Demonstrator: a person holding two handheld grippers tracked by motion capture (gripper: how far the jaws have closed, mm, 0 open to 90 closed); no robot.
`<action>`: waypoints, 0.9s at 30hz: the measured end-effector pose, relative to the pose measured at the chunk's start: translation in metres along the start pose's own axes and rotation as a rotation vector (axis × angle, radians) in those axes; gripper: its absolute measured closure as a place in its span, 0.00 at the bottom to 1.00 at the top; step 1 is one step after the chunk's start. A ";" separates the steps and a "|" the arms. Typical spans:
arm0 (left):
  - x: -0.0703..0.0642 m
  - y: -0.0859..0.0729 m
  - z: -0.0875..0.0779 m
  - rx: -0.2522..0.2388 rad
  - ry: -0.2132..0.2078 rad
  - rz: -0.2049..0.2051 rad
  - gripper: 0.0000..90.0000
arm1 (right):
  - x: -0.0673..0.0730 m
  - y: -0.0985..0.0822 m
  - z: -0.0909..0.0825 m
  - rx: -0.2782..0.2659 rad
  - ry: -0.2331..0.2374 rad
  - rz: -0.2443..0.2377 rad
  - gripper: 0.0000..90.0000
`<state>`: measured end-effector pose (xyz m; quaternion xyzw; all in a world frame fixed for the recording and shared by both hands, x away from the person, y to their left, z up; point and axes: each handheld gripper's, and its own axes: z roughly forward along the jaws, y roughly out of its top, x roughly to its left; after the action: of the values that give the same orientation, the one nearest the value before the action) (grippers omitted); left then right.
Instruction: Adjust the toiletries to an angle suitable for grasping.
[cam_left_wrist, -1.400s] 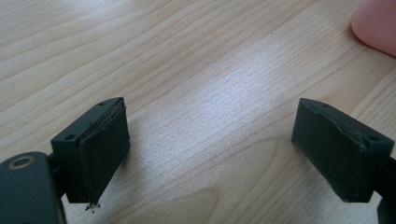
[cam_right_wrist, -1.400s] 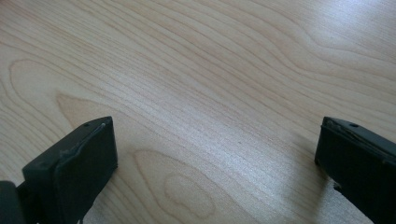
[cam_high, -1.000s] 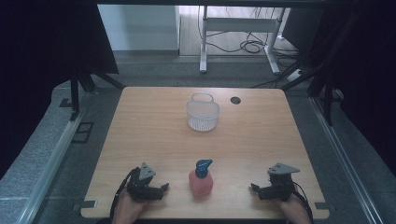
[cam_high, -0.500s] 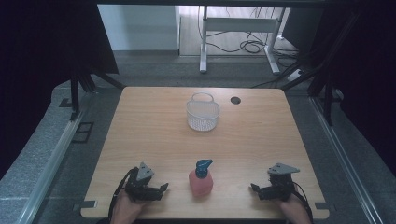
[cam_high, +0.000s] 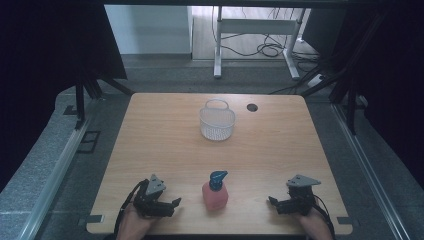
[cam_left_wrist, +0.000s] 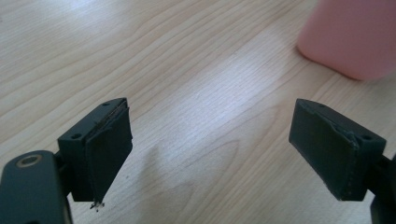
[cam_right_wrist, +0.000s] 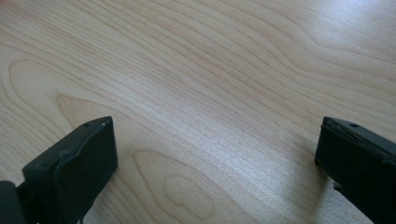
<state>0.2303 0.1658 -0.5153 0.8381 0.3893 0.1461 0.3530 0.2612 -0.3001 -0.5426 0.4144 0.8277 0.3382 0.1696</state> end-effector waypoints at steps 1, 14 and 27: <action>-0.001 0.001 -0.001 -0.004 -0.006 0.002 0.15 | 0.000 0.000 0.000 0.000 0.000 0.000 0.00; -0.007 0.014 -0.012 -0.041 -0.071 0.028 0.15 | 0.000 0.000 0.000 0.001 -0.003 0.002 0.00; -0.019 0.035 -0.021 -0.061 -0.122 0.091 0.19 | 0.000 0.001 0.001 0.000 -0.004 0.003 0.00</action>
<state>0.2266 0.1459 -0.4747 0.8513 0.3237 0.1223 0.3945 0.2621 -0.2994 -0.5426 0.4162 0.8269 0.3375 0.1709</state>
